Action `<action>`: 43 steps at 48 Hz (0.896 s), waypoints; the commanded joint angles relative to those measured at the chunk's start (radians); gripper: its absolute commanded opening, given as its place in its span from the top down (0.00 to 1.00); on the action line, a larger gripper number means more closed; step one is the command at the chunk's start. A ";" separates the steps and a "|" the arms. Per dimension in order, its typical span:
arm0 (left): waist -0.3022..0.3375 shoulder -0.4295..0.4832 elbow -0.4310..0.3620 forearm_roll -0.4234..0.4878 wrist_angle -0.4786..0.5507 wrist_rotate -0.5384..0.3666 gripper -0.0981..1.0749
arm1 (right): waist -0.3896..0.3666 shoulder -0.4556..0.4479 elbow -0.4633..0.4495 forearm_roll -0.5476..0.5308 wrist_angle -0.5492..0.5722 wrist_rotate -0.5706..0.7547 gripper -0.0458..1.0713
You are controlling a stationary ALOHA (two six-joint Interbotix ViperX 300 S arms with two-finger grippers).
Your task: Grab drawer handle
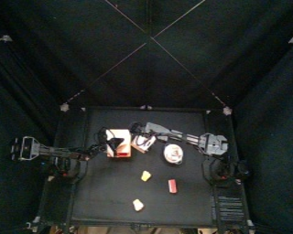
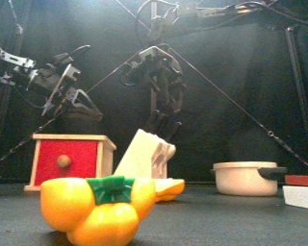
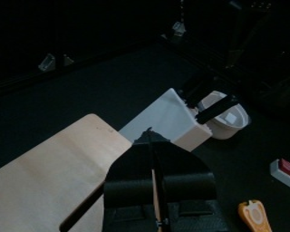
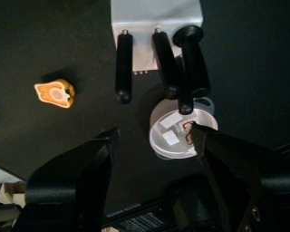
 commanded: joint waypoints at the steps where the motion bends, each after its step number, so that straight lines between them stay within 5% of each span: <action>1: -0.003 -0.003 -0.011 0.005 -0.003 0.003 0.81 | 0.002 -0.061 -0.008 -0.002 0.002 -0.002 0.11; 11: -0.009 -0.015 -0.008 0.029 -0.003 0.005 0.81 | 0.020 -0.137 0.057 -0.052 -0.023 -0.002 0.11; 25: -0.048 -0.048 0.002 0.051 -0.003 0.005 0.81 | 0.043 -0.302 0.261 -0.061 -0.140 0.032 0.11; 43: -0.089 -0.089 0.031 0.106 -0.002 0.005 0.81 | 0.080 -0.529 0.557 0.009 -0.462 0.061 0.11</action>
